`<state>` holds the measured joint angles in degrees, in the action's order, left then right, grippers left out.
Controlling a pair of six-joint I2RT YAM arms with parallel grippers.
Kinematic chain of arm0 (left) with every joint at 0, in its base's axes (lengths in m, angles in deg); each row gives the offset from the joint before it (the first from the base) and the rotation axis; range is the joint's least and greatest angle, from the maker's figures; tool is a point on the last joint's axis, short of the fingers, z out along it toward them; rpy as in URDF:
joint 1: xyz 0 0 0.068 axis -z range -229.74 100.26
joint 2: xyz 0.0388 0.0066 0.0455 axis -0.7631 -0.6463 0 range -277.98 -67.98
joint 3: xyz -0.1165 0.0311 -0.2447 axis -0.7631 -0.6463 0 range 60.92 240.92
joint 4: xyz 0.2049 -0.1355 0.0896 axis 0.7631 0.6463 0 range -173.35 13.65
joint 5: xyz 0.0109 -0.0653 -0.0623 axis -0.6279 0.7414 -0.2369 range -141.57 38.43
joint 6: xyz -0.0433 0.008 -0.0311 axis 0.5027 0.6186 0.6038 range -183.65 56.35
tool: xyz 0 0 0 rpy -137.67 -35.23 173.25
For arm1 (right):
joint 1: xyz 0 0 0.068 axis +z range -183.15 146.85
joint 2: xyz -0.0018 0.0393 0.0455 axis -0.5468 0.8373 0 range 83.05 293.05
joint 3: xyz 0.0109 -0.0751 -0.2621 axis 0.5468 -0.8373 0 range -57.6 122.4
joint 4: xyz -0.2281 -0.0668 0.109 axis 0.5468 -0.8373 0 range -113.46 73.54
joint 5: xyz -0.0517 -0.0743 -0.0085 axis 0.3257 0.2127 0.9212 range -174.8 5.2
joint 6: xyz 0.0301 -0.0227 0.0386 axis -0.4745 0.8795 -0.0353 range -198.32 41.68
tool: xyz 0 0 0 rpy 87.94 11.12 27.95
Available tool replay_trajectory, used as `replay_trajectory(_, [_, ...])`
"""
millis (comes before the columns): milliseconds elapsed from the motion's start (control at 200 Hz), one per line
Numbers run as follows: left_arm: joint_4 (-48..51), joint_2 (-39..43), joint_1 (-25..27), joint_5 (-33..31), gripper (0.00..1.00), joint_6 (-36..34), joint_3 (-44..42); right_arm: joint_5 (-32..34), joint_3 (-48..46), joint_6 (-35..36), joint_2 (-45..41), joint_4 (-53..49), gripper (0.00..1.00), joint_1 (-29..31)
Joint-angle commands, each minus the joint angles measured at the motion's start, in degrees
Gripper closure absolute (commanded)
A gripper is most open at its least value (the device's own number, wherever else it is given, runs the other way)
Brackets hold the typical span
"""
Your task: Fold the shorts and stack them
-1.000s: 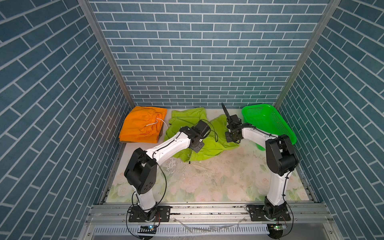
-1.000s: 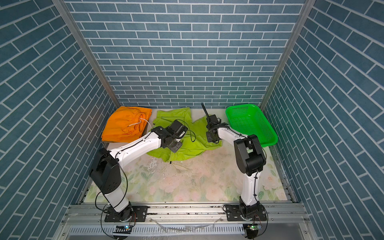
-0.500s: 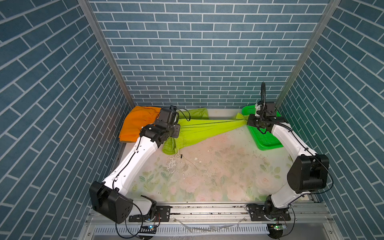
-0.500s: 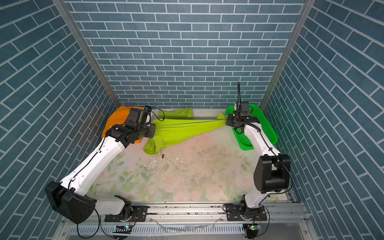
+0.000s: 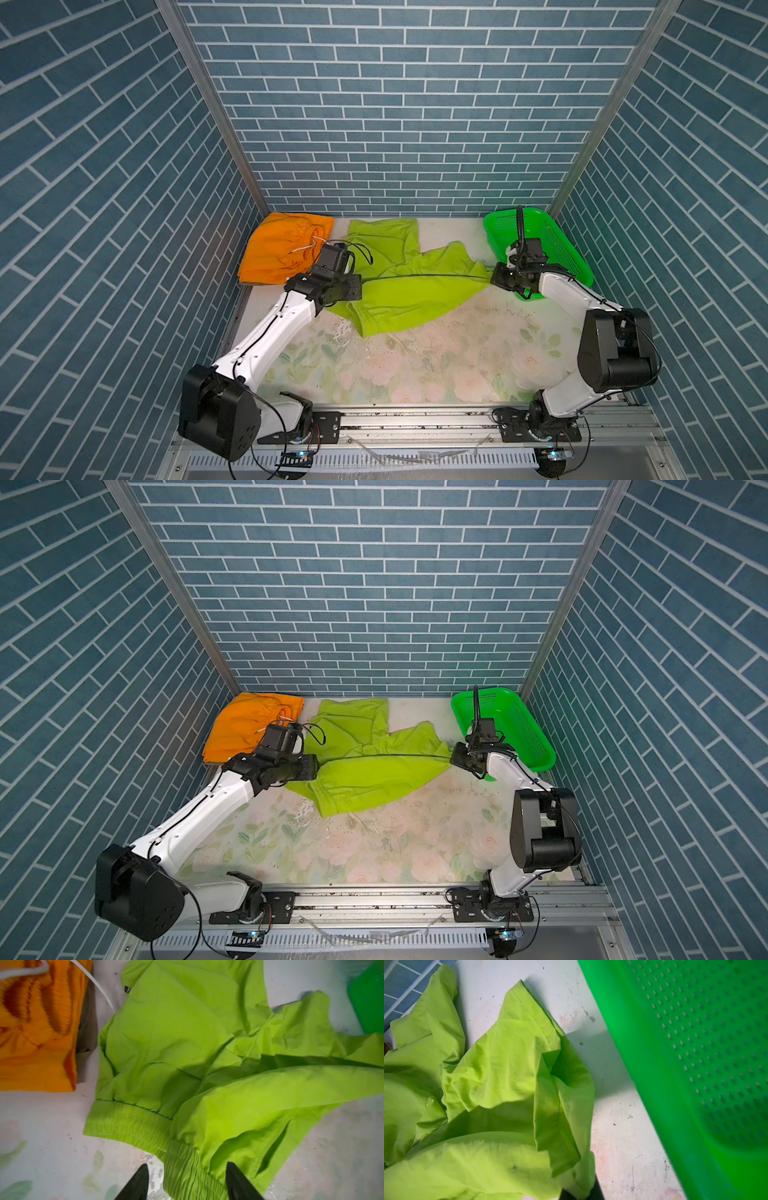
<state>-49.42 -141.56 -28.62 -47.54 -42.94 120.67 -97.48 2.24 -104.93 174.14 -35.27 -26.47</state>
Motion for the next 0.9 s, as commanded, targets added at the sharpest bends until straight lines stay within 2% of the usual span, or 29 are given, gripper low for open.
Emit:
replay_trajectory(0, [0.0,2.6,-0.2,7.3,0.10,3.0,-0.5,-0.1,0.1,-0.9,-0.4,2.0,1.00,-0.3])
replay_trajectory(40, [0.2,3.6,0.3,8.9,0.01,3.5,-1.1,-0.1,0.3,-0.8,-0.2,2.0,1.00,-0.2])
replay_trajectory(110, [0.6,4.7,3.3,11.1,0.00,3.5,-1.5,-0.2,0.9,-0.9,0.2,2.0,1.00,-0.3])
replay_trajectory(220, [2.1,5.0,11.6,8.5,0.00,2.0,-1.7,-0.3,2.1,-0.9,1.3,2.1,1.00,-0.3])
replay_trajectory(425, [6.9,-2.3,27.0,-2.9,0.03,-0.6,-0.9,-1.2,3.4,-0.7,2.9,2.3,1.00,-0.9])
replay_trajectory(490, [9.7,-6.9,30.1,-9.7,0.04,-2.1,-0.1,-1.9,3.2,-1.1,3.1,2.6,1.00,-1.2])
replay_trajectory(560, [11.2,-10.9,31.8,-16.0,0.05,-4.9,0.0,-2.5,2.9,-1.1,3.1,3.0,1.00,-1.5])
replay_trajectory(705, [11.0,-16.0,32.3,-20.2,0.06,-9.1,-1.6,-2.9,2.6,-0.7,2.7,2.6,1.00,-2.1])
replay_trajectory(895, [11.4,-17.1,32.0,-23.9,0.07,-9.2,-3.1,-3.4,1.8,-0.6,2.2,3.0,1.00,-3.2])
